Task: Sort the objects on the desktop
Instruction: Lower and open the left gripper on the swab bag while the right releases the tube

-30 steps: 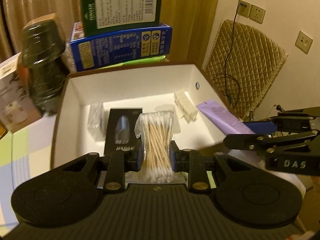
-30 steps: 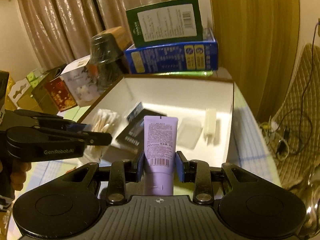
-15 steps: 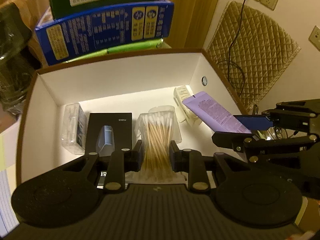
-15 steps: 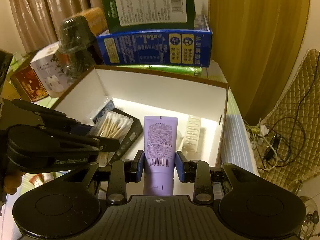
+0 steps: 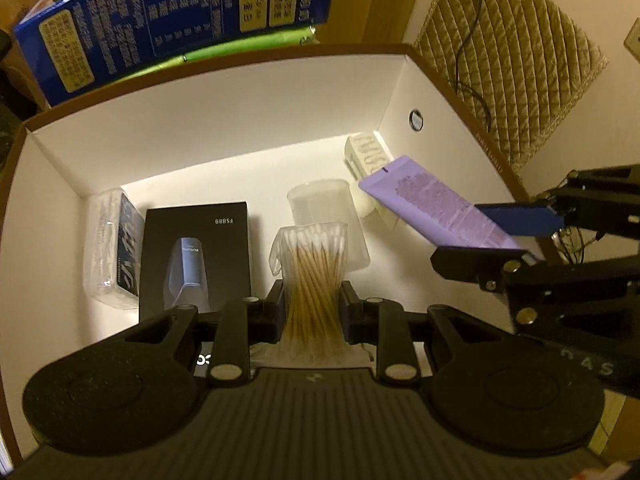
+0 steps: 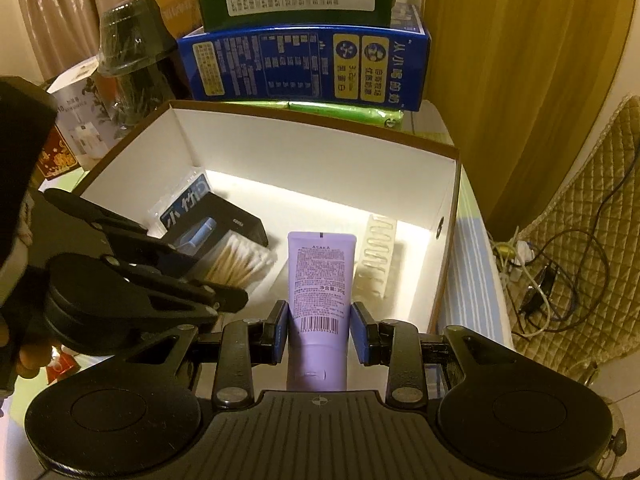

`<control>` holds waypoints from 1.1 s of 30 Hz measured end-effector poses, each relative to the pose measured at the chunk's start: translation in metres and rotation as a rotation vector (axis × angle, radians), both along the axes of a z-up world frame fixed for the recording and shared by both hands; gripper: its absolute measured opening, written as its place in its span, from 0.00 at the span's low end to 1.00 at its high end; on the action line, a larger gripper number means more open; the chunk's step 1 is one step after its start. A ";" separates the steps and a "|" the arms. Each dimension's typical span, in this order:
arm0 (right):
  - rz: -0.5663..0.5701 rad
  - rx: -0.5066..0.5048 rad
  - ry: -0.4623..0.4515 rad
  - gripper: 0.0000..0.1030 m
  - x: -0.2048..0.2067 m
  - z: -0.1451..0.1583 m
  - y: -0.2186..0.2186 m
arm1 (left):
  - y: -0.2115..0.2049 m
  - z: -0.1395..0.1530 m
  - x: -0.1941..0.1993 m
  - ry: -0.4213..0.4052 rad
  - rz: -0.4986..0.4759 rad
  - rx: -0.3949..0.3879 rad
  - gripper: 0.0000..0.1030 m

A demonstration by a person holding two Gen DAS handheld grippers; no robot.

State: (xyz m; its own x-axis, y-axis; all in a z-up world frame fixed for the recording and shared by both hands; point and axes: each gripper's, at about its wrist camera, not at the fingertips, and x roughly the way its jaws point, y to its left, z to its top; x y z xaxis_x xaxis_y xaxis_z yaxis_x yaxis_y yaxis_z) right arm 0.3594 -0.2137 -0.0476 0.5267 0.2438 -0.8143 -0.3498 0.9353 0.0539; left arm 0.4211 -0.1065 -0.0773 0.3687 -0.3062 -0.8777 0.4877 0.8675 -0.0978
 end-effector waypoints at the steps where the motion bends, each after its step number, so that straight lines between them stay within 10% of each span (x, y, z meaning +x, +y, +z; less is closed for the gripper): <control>1: 0.000 -0.002 0.002 0.29 0.000 0.000 0.000 | 0.000 -0.002 0.000 0.005 -0.002 0.000 0.22; 30: 0.058 0.049 0.054 0.30 0.008 -0.024 0.028 | 0.049 0.014 0.006 -0.038 0.126 0.055 0.46; 33: 0.042 0.088 0.049 0.56 0.009 -0.025 0.028 | 0.055 0.014 0.004 -0.037 0.141 0.056 0.48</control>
State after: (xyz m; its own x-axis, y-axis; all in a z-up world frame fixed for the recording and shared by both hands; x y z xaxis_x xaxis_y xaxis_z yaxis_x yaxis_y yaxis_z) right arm 0.3681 -0.1854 -0.0724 0.4747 0.3362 -0.8134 -0.3832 0.9109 0.1528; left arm 0.4252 -0.0511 -0.0631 0.4366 -0.2006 -0.8770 0.3634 0.9311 -0.0321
